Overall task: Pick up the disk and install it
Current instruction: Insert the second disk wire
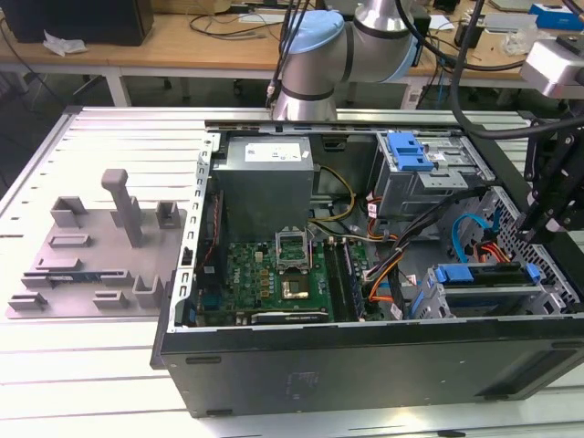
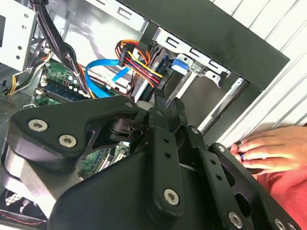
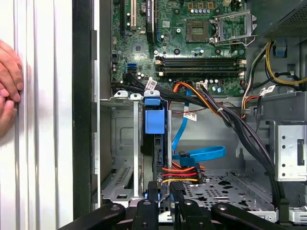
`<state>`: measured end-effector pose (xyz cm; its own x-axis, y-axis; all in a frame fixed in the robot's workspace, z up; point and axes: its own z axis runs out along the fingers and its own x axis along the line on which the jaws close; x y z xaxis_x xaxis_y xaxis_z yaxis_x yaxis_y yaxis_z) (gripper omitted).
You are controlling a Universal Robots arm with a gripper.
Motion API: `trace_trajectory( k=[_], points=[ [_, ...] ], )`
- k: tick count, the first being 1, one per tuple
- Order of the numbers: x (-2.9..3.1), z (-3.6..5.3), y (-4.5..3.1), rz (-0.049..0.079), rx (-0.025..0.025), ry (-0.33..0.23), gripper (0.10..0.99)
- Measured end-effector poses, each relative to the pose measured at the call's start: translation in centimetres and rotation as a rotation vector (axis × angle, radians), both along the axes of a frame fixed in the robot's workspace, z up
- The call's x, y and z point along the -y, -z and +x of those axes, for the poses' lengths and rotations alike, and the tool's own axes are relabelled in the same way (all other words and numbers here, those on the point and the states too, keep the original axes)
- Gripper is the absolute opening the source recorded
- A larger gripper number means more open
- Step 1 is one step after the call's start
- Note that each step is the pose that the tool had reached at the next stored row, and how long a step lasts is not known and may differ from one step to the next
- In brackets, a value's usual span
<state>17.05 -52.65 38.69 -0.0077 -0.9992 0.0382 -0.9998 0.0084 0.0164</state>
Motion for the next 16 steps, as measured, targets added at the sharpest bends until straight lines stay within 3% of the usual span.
trace_trajectory(
  k=[2, 4, 7, 10, 11, 16],
  points=[
    [-0.06, 0.0, 0.0, -0.002, 0.0, 0.0, 0.243],
    [-1.38, 0.02, 0.01, -0.042, -0.0007, -0.001, 0.243],
    [-3.43, 0.03, 0.0, -0.054, -0.0005, -0.01, 0.243],
    [-4.03, 0.03, 0.0, -0.063, -0.0004, -0.016, 0.259],
    [-4.09, 0.03, 0.0, -0.064, -0.0004, -0.017, 0.322],
    [-3.82, -0.98, 0.0, -0.064, 0.0008, -0.018, 0.322]
  ],
)
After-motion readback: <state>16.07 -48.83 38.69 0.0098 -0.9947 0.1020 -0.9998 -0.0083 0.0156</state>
